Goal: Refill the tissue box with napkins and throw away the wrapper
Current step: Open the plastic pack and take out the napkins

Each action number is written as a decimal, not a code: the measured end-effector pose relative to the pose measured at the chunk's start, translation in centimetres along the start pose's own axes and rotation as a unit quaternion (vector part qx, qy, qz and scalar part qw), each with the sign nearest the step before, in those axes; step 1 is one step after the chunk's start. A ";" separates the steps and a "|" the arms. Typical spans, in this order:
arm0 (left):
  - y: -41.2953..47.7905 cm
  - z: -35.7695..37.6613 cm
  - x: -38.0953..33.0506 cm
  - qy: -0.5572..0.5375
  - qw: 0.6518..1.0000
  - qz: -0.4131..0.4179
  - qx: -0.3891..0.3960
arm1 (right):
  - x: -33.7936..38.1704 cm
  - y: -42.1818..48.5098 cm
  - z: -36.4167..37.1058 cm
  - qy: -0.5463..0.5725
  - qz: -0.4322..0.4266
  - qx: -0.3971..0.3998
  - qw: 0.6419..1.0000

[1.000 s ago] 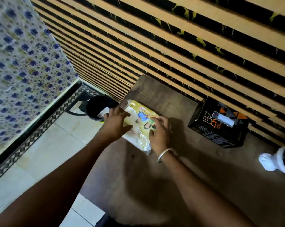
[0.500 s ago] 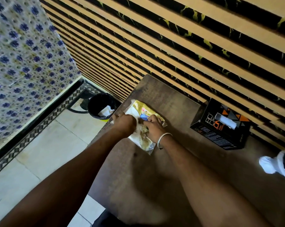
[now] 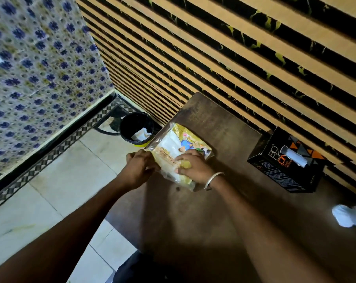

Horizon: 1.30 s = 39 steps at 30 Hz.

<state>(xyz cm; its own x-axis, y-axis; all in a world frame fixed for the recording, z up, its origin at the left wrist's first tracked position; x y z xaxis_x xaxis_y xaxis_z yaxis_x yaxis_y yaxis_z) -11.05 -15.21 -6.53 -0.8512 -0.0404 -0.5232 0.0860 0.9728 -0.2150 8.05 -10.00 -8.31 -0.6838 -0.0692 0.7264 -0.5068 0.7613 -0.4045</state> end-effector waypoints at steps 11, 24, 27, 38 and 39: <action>-6.0 1.6 2.0 0.041 0.999 -0.009 -0.030 | 3.4 -3.0 3.6 -0.086 -0.117 -0.135 0.980; -10.4 0.9 0.2 0.050 0.990 -0.002 -0.131 | 4.4 -5.4 1.8 -0.047 -0.111 -0.232 0.965; -10.3 1.7 -2.2 -0.013 0.992 0.018 -0.122 | 5.2 -6.2 2.6 -0.046 -0.143 -0.230 0.962; -9.7 3.5 -2.7 -0.108 0.973 -0.176 -0.107 | 5.4 -7.5 4.1 -0.003 -0.171 -0.229 0.958; -9.4 3.7 -2.3 -0.204 0.948 -0.223 -0.104 | 5.5 -7.5 4.2 -0.004 -0.174 -0.223 0.959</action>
<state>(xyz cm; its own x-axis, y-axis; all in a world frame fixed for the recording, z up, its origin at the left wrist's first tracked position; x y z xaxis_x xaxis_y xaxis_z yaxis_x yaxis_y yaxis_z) -7.96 -25.14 -6.33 -0.5052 -0.5007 -0.7029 -0.3753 0.8609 -0.3436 5.85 -18.83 -3.64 -0.5195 -0.3721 0.7692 -0.4305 0.8916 0.1405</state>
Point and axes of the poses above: each hand's wrist, its own y-axis towards the middle knuckle, its own z-axis out of the palm, x = y × z, the point moved 6 cm from there along y, towards the middle knuckle, and after that the axes turned 8 degrees about -z, right-handed, at the moved point
